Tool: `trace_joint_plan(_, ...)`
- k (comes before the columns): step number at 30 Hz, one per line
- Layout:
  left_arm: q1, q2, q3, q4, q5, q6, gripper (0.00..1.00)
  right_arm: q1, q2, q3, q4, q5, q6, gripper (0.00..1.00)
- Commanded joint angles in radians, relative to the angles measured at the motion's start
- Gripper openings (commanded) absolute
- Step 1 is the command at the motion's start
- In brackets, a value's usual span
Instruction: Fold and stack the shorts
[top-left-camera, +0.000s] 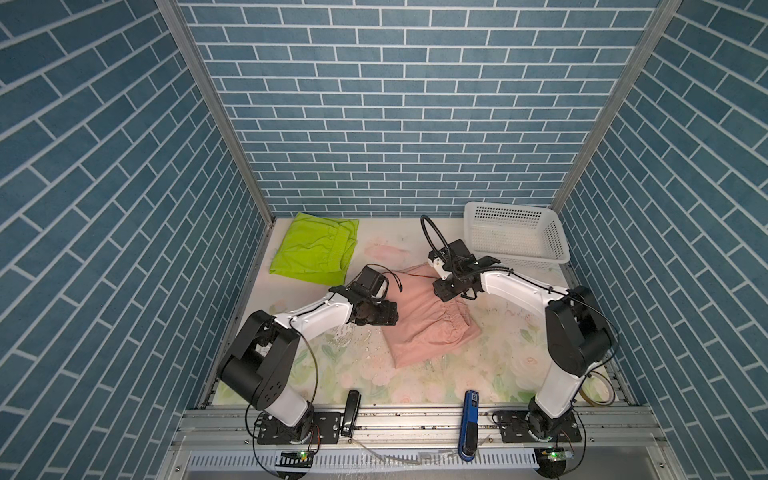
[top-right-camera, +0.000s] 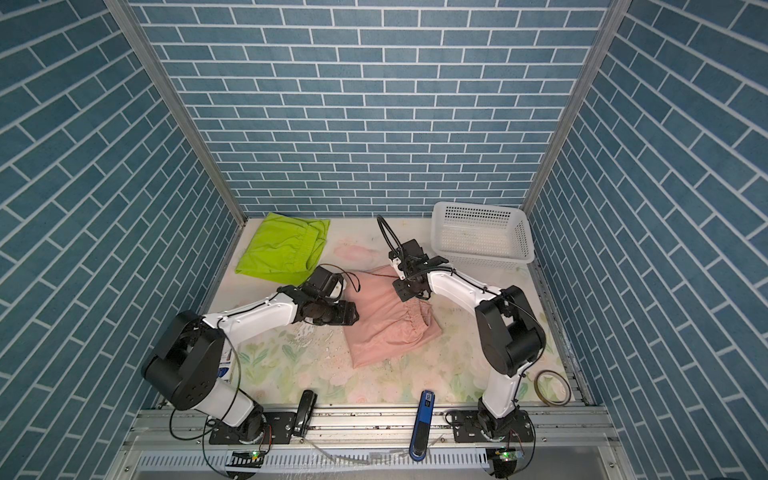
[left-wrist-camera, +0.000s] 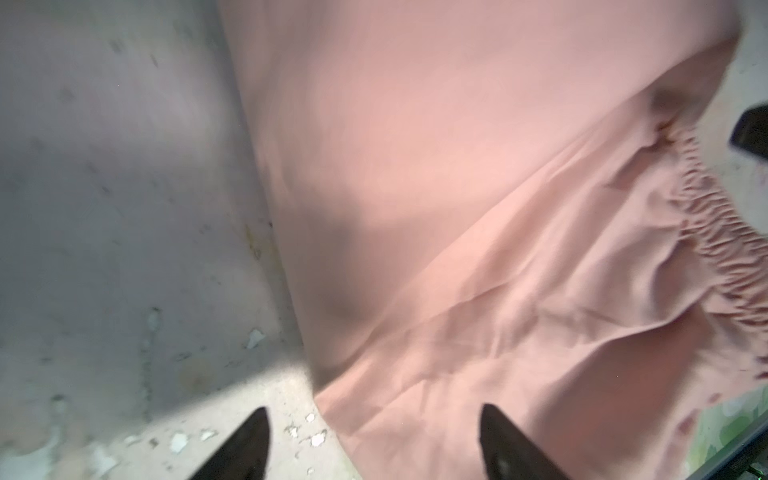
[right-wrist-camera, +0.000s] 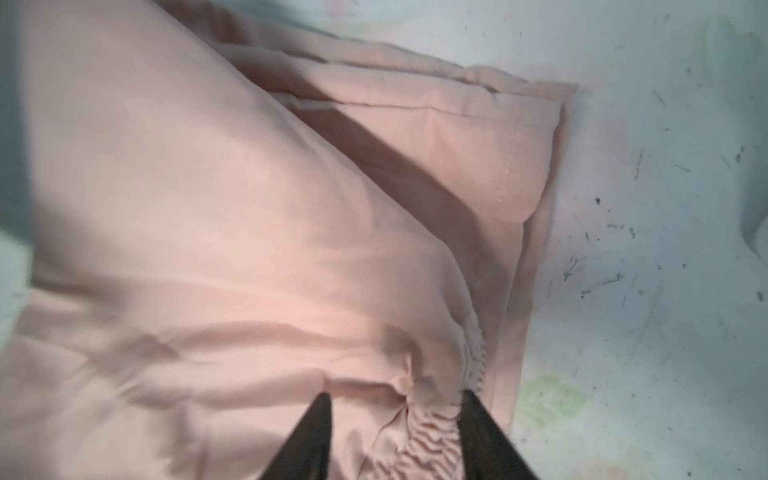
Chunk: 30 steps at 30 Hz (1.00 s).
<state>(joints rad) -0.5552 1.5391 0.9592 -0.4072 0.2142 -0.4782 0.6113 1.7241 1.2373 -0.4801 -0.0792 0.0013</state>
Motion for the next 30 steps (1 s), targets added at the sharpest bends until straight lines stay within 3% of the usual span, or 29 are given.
trace_joint_plan(1, 0.057, -0.079, 0.116, -0.14, -0.136, 0.072, 1.0, 0.043, -0.113, -0.108, 0.012, -0.043, 0.0, 0.6)
trace_joint_plan(3, 0.127, -0.091, 0.155, -0.157, -0.178, 0.094, 1.0, 0.1, -0.175, -0.18, 0.033, 0.033, -0.007, 0.62)
trace_joint_plan(7, 0.28, -0.074, 0.193, -0.099, -0.244, 0.162, 1.0, 0.202, -0.267, -0.292, 0.092, -0.004, 0.03, 0.66)
trace_joint_plan(11, 0.345, 0.035, 0.271, -0.06, -0.407, 0.28, 1.0, 0.319, -0.291, -0.355, 0.102, 0.015, 0.03, 0.69)
trace_joint_plan(15, 0.401, 0.191, 0.388, -0.063, -0.419, 0.307, 1.0, 0.399, -0.296, -0.372, 0.029, 0.101, 0.032, 0.71)
trace_joint_plan(25, 0.51, 0.524, 0.603, 0.027, -0.248, 0.304, 1.0, 0.493, -0.312, -0.414, 0.02, 0.222, 0.031, 0.75)
trace_joint_plan(30, 0.592, 0.668, 0.713, -0.027, 0.009, 0.206, 1.0, 0.496, -0.259, -0.416, 0.072, 0.231, 0.037, 0.76)
